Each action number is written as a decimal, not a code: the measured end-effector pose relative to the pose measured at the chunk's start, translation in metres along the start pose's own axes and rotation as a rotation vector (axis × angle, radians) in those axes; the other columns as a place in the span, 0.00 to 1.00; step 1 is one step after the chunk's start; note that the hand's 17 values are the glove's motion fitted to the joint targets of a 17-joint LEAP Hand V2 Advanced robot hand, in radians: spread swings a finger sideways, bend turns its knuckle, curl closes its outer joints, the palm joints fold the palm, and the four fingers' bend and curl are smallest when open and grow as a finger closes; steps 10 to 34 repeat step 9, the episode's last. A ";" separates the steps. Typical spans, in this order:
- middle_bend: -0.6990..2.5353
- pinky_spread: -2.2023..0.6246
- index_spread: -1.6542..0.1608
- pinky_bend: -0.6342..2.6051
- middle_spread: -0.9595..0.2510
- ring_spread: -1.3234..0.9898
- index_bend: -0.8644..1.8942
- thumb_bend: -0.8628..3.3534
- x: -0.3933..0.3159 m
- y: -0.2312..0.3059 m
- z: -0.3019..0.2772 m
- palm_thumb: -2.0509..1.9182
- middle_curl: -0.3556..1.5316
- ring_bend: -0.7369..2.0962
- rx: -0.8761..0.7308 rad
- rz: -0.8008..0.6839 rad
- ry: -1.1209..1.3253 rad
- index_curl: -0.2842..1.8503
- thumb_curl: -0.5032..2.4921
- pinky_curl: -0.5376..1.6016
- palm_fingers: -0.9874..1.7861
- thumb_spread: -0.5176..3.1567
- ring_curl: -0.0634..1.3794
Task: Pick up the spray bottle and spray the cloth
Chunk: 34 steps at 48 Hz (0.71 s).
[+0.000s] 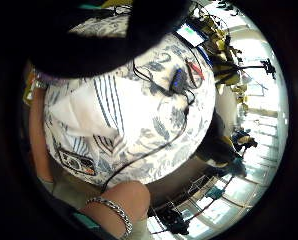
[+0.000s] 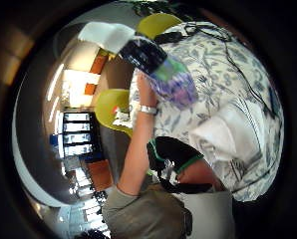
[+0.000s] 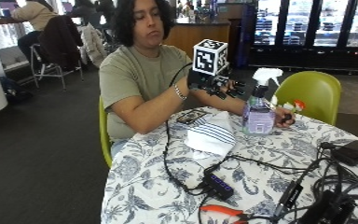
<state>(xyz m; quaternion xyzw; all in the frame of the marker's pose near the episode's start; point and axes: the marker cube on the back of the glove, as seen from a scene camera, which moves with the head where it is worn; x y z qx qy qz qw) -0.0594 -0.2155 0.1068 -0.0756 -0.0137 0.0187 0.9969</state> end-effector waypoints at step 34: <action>0.27 0.86 0.65 0.33 0.79 0.56 0.36 0.20 -0.010 0.026 -0.004 0.63 0.37 0.38 -0.078 -0.045 0.076 0.26 0.31 0.42 0.42 0.41 0.27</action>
